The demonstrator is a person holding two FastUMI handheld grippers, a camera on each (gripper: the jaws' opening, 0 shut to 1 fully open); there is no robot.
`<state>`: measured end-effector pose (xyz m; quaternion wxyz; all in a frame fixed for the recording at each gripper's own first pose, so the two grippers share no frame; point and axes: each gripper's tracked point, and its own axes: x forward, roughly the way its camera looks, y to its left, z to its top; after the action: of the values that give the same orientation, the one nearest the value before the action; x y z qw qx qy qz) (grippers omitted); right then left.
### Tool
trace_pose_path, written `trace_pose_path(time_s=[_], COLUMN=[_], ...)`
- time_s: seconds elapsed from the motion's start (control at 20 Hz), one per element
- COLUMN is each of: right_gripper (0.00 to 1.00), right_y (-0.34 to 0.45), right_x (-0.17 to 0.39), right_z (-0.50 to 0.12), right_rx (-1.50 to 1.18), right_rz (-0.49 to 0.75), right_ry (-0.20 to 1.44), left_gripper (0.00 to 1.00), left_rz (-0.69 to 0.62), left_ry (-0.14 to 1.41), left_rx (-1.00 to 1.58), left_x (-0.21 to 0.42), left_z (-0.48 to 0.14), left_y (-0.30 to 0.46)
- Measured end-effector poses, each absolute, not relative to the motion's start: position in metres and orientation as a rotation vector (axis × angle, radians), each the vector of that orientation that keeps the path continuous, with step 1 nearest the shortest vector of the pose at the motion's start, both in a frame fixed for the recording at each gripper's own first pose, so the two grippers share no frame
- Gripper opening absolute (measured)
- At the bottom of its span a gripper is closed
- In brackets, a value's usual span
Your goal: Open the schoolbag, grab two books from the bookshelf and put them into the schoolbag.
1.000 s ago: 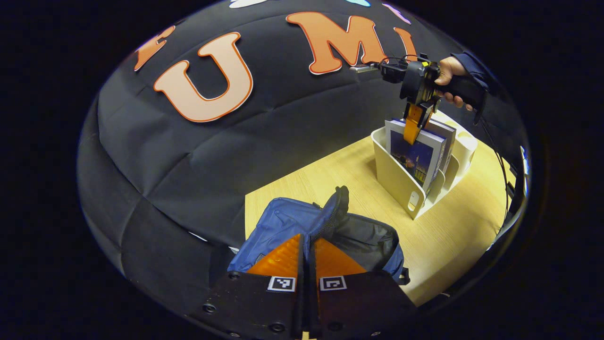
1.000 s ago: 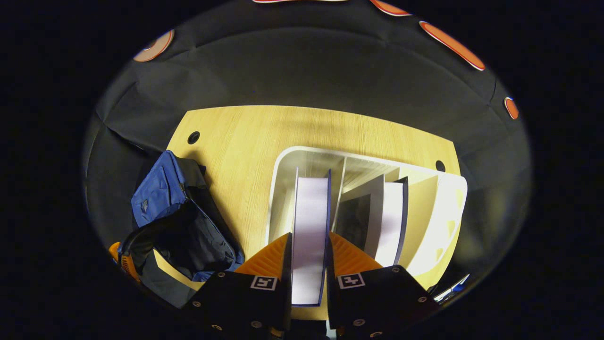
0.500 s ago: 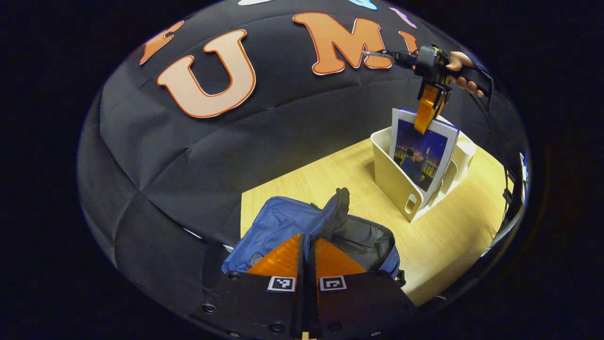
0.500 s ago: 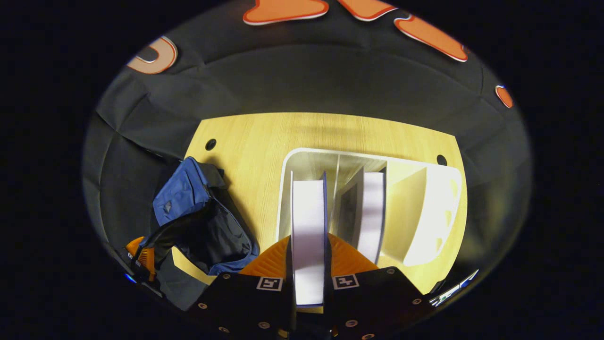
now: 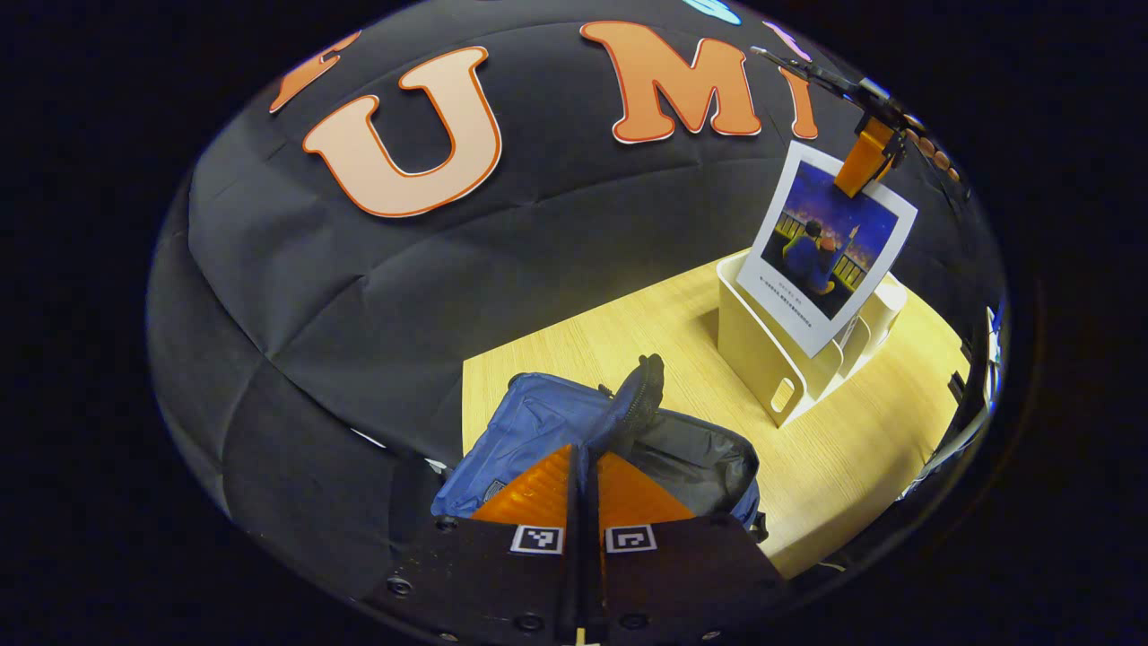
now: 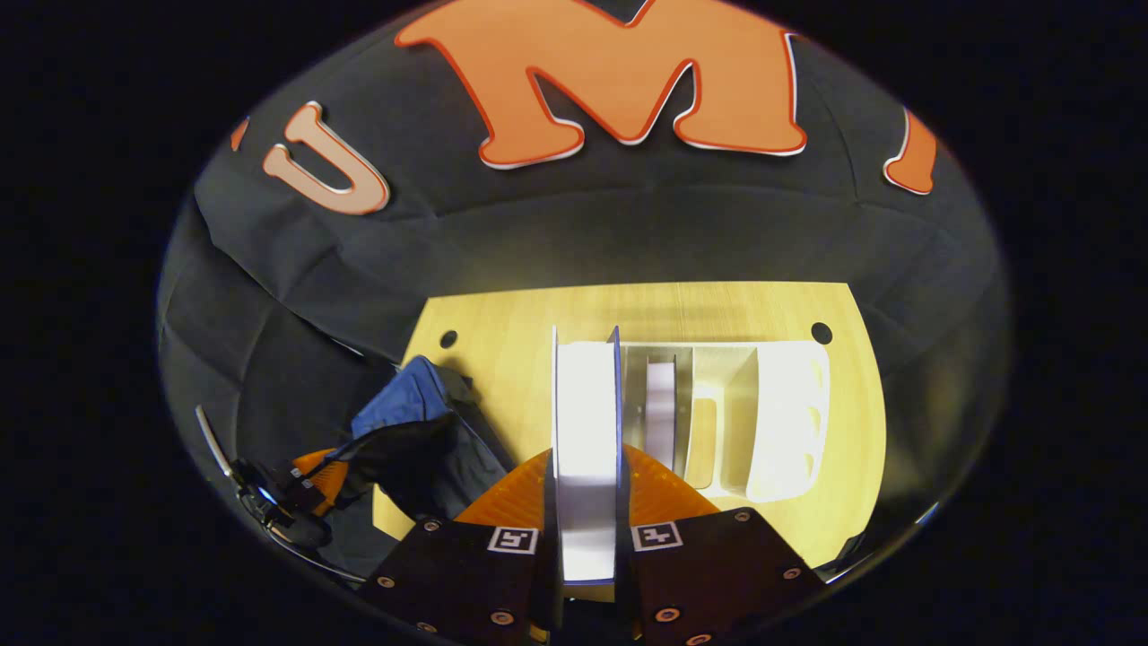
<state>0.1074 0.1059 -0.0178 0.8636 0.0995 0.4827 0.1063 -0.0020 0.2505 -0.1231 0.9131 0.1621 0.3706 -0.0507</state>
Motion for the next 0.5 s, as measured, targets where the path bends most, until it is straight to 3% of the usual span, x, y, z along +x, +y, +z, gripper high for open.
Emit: trace_pose_path(time_s=[0.2, 0.5], right_gripper=[0.23, 0.23], right_y=[0.120, 0.167], right_x=[0.089, 0.055], right_z=[0.001, -0.025], right_rx=[0.305, 0.457], right_rz=[0.268, 0.335], right_ry=[0.931, 0.902], left_gripper=[0.02, 0.02], left_rz=[-0.107, -0.114], left_ry=[0.781, 0.800], left_rx=[0.306, 0.268], left_x=[0.005, 0.010], left_z=[-0.119, -0.115], left_y=[0.254, 0.261])
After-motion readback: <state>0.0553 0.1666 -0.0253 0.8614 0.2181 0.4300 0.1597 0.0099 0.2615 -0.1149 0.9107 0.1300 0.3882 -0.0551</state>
